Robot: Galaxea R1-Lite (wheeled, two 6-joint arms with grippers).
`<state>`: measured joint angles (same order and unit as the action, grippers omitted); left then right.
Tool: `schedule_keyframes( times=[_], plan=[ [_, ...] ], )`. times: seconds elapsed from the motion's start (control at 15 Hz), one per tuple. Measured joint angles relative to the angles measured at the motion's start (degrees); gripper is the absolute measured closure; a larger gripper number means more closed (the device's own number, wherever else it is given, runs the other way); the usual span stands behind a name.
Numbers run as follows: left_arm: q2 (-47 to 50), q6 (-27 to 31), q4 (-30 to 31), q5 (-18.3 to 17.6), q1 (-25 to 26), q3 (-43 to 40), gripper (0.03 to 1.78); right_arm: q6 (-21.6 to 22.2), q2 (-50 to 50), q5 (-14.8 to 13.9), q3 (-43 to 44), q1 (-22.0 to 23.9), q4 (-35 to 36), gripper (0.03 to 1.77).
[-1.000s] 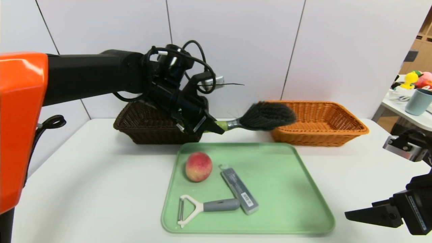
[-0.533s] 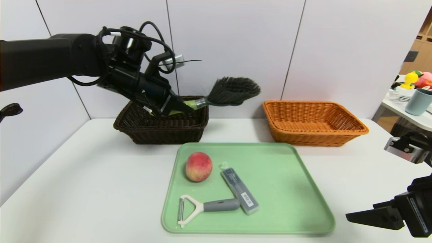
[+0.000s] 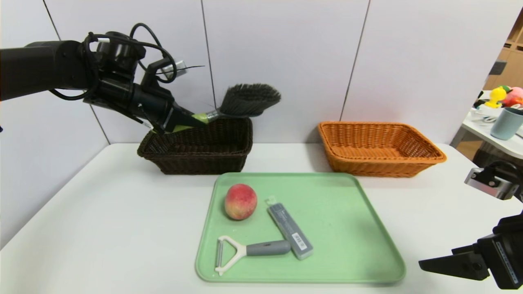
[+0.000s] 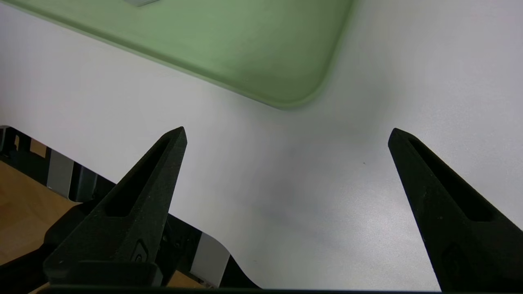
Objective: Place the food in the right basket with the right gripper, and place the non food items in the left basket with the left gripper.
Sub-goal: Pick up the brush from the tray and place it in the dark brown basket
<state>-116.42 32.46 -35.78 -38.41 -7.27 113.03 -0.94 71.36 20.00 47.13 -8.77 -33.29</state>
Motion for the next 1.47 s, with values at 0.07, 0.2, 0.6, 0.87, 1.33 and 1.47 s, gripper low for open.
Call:
schedule_keyframes(
  times=[0.07, 0.2, 0.6, 0.87, 1.33, 1.47],
  plan=[
    [-0.5, 0.5, 0.3, -0.9, 1.5, 0.0, 1.33, 0.0, 0.0, -0.1, 0.0, 0.0, 0.0, 0.09],
    [-1.4, 1.3, 0.4, -2.4, 3.9, 0.0, 1.33, 0.0, 0.0, -0.1, 0.0, 0.1, 0.1, 0.09],
    [-3.4, 3.6, 0.0, -2.8, 6.8, 0.0, 1.33, 0.0, 0.1, -0.1, -0.2, 0.3, 0.3, 0.09],
    [-4.5, 3.7, 0.0, -3.2, 7.2, 0.0, 1.33, 0.0, 0.1, -0.2, -0.4, 0.3, 0.2, 0.09],
    [-5.9, 4.1, 0.0, -4.6, 8.2, 0.0, 1.33, 0.0, 0.1, -0.2, -0.4, 0.3, 0.3, 0.09],
    [-6.2, 5.0, 0.0, -4.8, 8.3, 0.0, 1.09, 0.0, 0.1, -0.2, -0.4, 0.3, 0.3, 0.09]
  ],
)
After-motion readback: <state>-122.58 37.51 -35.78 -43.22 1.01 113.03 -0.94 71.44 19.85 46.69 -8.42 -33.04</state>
